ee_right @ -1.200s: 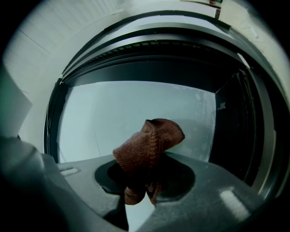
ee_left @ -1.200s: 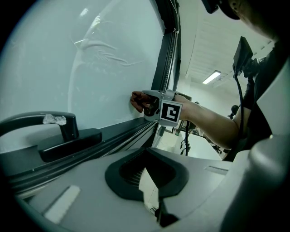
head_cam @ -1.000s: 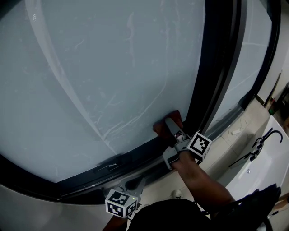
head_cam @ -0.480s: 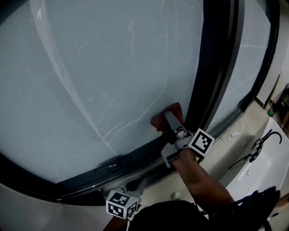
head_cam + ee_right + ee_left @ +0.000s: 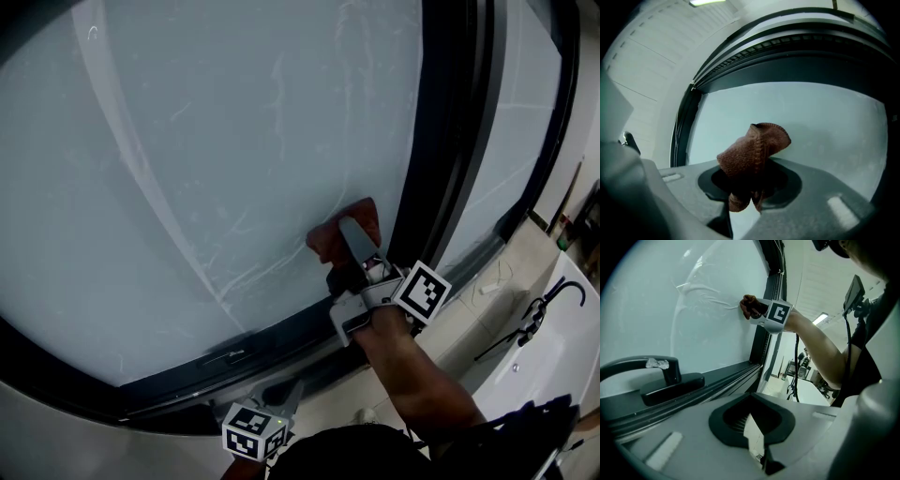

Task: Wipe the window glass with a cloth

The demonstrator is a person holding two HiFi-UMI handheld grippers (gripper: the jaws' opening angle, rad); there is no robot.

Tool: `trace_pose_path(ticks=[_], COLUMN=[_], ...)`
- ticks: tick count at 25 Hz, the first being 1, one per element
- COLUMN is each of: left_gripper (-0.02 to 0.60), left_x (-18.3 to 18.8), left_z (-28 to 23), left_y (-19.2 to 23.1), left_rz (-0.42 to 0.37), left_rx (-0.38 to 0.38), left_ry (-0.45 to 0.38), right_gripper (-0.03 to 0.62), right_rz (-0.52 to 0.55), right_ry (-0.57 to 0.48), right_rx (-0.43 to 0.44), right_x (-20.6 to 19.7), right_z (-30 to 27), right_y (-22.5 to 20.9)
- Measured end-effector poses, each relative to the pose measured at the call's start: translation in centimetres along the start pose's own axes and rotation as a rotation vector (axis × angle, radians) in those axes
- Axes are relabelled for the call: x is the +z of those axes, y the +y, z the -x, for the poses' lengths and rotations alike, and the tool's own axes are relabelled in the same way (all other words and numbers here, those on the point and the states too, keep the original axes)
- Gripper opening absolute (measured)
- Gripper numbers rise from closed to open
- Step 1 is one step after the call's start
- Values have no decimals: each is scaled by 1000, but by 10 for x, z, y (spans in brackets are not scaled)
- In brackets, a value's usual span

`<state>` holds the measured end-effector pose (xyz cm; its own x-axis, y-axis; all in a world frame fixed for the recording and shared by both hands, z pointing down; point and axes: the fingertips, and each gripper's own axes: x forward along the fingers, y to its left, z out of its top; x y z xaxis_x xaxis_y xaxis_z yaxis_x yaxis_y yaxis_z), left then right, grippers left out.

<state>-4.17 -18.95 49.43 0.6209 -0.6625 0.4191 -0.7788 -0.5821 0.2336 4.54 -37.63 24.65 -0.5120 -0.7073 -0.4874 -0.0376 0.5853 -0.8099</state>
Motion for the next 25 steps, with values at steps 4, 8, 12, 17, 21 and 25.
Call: trace_pose_path(ticks=[4, 8, 12, 17, 21, 25], left_gripper=[17, 17, 17, 17, 17, 17], left_x=[1, 2, 3, 3, 3, 3], left_z=[0, 0, 0, 1, 2, 4], left_y=[-2, -3, -3, -1, -1, 0], left_rz=[0, 1, 1, -2, -4, -5], left_rx=[-1, 1, 2, 7, 9, 12], left_ry=[-4, -5, -6, -4, -5, -6], right_gripper=[109, 109, 109, 109, 109, 109], right_rz=[12, 24, 50, 85, 121, 128], right_ry=[-16, -30, -36, -33, -37, -50], right_rx=[35, 61, 90, 125, 165, 186], right_x=[8, 16, 25, 34, 43, 52], right_z=[-10, -19, -27, -38, -48, -55], right_y=[17, 30, 44, 62, 81, 92])
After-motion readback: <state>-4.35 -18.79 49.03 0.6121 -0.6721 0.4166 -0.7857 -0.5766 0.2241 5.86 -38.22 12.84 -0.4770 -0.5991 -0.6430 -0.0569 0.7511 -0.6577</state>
